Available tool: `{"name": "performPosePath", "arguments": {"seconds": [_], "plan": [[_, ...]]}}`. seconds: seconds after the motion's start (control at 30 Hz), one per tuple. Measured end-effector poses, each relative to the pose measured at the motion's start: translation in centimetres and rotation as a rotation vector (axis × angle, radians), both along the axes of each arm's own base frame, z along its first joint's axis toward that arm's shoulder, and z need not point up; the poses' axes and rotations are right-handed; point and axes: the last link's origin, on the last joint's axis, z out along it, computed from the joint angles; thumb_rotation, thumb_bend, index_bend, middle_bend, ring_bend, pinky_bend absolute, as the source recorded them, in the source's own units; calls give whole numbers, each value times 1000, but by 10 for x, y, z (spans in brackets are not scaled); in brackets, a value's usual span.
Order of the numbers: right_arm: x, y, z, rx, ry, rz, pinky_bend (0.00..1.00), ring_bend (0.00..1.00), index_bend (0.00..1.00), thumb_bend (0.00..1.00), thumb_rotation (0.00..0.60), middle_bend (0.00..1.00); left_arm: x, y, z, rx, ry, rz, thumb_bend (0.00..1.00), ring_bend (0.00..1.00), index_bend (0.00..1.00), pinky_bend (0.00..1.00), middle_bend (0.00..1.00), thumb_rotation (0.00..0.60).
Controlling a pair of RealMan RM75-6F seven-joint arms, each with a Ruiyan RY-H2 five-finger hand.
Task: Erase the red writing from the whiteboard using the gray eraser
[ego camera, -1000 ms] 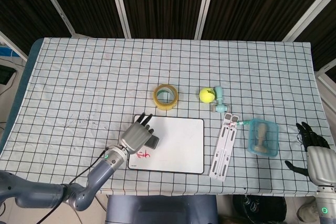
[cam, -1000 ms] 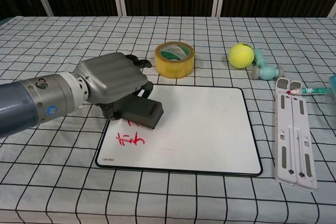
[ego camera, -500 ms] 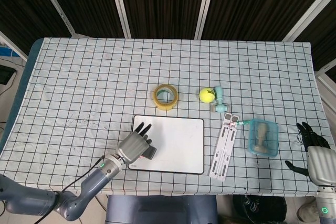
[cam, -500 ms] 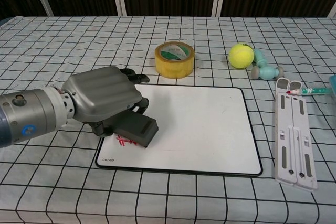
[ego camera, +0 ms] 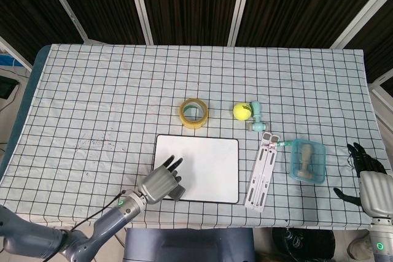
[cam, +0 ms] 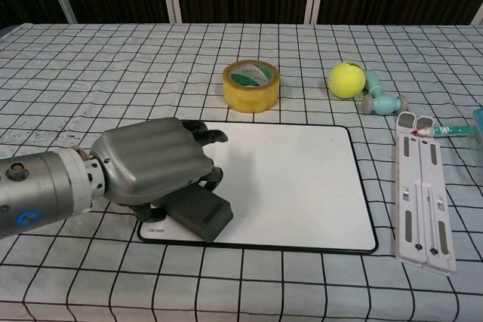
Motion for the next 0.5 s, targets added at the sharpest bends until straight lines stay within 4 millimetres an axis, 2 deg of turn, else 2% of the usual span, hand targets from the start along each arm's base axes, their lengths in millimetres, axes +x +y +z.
{"name": "performPosePath", "arguments": {"seconds": [0.5], "plan": [[0, 0, 0, 0, -3, -1, 225, 192, 43, 92, 600, 90, 5, 52, -14, 117, -3, 52, 360, 0, 446, 108, 502, 600]]}}
